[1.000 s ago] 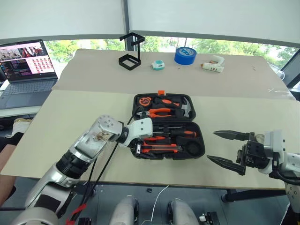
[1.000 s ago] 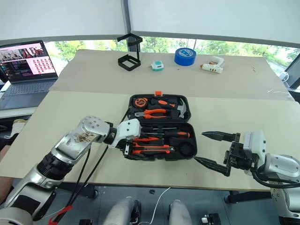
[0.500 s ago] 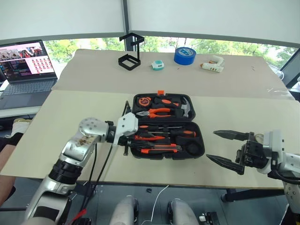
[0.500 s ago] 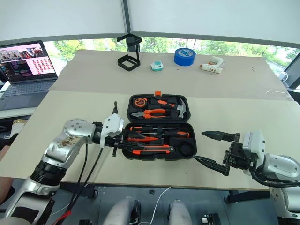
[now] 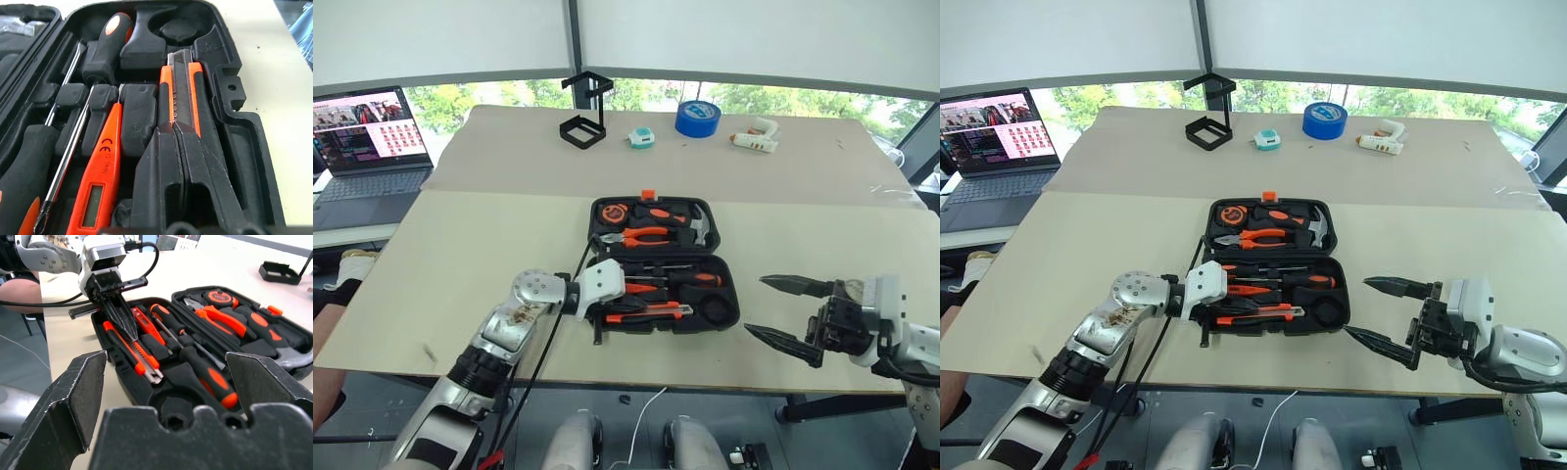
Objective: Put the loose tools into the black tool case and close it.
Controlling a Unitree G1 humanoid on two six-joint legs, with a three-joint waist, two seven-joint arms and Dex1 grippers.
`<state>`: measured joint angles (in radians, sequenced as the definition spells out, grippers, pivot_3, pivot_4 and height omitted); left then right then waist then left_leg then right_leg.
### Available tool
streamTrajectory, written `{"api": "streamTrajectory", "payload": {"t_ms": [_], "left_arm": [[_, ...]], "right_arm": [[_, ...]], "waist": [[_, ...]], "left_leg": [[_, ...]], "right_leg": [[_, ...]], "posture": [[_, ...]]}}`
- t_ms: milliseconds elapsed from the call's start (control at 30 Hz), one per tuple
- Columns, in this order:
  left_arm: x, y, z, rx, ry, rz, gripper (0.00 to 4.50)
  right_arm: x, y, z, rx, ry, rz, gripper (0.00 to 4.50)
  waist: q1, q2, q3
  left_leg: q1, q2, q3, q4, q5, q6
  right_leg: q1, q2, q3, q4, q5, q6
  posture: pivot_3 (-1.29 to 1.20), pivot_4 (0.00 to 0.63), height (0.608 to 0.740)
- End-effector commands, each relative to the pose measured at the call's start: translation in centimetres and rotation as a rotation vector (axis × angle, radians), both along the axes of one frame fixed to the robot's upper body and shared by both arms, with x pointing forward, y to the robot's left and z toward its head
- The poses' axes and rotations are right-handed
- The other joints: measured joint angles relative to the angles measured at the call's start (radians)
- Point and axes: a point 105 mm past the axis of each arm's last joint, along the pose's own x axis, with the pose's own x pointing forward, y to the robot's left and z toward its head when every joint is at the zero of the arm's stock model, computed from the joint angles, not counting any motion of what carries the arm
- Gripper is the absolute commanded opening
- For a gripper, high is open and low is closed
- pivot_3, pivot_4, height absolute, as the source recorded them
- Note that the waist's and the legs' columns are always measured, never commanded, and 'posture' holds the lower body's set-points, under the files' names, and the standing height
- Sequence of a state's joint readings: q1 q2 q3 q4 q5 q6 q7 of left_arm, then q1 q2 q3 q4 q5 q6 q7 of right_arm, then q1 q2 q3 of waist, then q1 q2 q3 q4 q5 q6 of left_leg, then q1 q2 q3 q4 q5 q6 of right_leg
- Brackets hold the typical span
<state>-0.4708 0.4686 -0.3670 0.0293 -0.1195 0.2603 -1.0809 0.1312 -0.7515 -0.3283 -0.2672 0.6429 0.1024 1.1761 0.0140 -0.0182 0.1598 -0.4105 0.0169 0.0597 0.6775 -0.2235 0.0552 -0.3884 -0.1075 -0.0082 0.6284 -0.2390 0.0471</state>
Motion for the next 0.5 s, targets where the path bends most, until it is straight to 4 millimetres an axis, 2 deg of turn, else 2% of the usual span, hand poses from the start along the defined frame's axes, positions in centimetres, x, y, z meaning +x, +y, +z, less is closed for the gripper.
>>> {"api": "streamTrajectory", "payload": {"t_ms": [33,133,233,333,400,433,500], "left_arm": [[-1.0,0.5,-3.2,0.100,0.100,0.022,0.05],[-0.7,0.4,-2.0,0.038,0.057,0.026,0.05],[0.3,0.7,0.8,-0.104,-0.003,0.060,0.05],[0.5,1.5,4.4,-0.296,-0.063,0.065,0.75],[-0.2,2.6,6.4,-0.407,-0.097,0.016,1.54],[-0.5,3.0,7.0,-0.438,-0.107,0.000,1.87],[-1.3,4.5,7.8,-0.471,-0.101,-0.007,2.63]], "right_arm": [[-0.2,-0.1,1.1,0.006,-0.050,-0.009,4.50],[-0.1,-0.4,1.2,0.003,-0.052,-0.029,4.50],[0.0,-1.2,1.6,0.024,-0.043,-0.082,4.50],[-0.5,-2.7,2.1,0.047,-0.025,-0.155,4.50],[-1.1,-4.4,2.2,0.032,-0.041,-0.236,4.50],[-1.3,-5.1,2.3,0.029,-0.048,-0.270,4.50],[-2.6,-7.8,1.9,0.011,-0.071,-0.397,4.50]], "waist": [[0.000,0.000,0.000],[0.001,0.000,0.000],[0.001,0.000,0.000],[0.001,0.000,0.000],[0.001,0.000,0.000],[0.002,0.000,0.000],[0.001,0.000,0.000]], "left_leg": [[0.001,0.000,0.000,0.000,0.000,0.000],[0.001,0.000,0.000,0.000,0.000,0.000],[0.001,0.000,0.000,-0.001,0.000,0.000],[-0.001,0.000,0.000,-0.001,0.000,0.000],[-0.004,0.000,-0.001,-0.001,0.000,0.000],[-0.005,0.000,-0.001,-0.001,0.000,0.000],[-0.005,0.000,0.000,-0.001,0.000,0.000]], "right_leg": [[0.001,0.000,0.000,0.000,0.000,0.000],[0.001,-0.001,0.000,0.000,0.000,0.000],[0.000,-0.002,0.000,0.000,0.000,0.000],[-0.002,-0.002,0.000,0.001,0.000,0.000],[-0.004,-0.003,-0.001,0.001,0.000,-0.001],[-0.004,-0.003,-0.001,0.001,0.000,-0.001],[-0.004,-0.005,-0.001,0.001,0.000,-0.001]], "posture": [[0.00,0.150,0.740],[0.00,0.150,0.740],[0.00,0.150,0.740],[0.00,0.150,0.740],[0.00,0.150,0.740],[0.00,0.150,0.740],[0.00,0.150,0.740]]}}
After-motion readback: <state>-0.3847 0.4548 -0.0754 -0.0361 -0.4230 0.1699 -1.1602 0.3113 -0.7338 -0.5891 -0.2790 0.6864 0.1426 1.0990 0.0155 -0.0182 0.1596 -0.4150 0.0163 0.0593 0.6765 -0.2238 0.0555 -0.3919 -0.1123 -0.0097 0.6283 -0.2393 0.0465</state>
